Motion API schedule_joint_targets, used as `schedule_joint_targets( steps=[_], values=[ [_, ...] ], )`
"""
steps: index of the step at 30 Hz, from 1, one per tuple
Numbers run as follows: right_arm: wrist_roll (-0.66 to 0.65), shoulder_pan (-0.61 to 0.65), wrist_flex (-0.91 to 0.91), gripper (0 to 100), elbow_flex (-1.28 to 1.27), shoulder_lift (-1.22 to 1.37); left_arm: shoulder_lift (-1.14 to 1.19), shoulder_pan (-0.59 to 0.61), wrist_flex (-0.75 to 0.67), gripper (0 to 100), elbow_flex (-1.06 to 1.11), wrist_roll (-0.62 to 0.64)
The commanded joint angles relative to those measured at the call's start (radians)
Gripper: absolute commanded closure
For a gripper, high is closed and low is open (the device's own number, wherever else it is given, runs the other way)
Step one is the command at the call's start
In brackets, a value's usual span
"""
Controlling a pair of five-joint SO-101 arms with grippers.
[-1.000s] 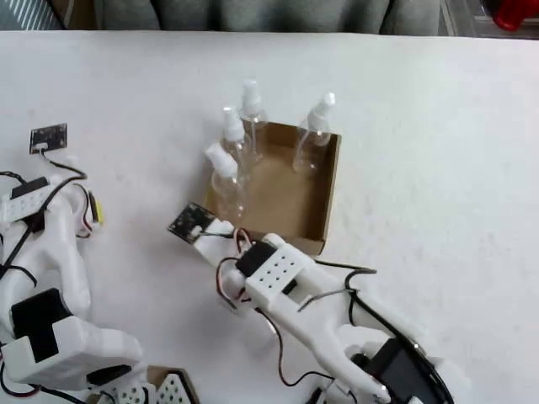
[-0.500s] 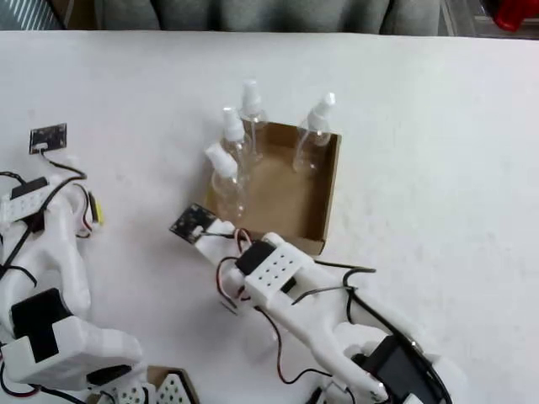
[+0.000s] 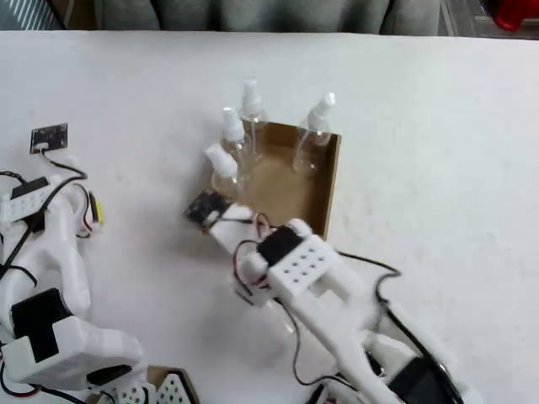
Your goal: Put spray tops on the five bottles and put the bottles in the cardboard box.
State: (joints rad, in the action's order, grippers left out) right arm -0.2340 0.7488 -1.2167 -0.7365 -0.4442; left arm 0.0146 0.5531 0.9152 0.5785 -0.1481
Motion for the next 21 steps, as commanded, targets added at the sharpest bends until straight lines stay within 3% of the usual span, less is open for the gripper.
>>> schedule_joint_targets(
  steps=[1,5,9,21],
  values=[
    [-0.015,-0.117,-0.035,98.3,0.048,-0.162,-0.039,-0.01,-0.023,98,-0.003,-0.017],
    [-0.015,-0.189,-0.031,98.1,0.048,-0.303,-0.039,-0.01,-0.023,98,-0.002,-0.017],
    [-0.006,-0.177,-0.01,98.1,0.054,-0.443,-0.039,-0.008,-0.02,98,-0.002,-0.017],
    [0.006,-0.171,0.519,98.2,-0.12,-0.717,-0.041,-0.004,-0.015,98,0.0,-0.017]
  ],
)
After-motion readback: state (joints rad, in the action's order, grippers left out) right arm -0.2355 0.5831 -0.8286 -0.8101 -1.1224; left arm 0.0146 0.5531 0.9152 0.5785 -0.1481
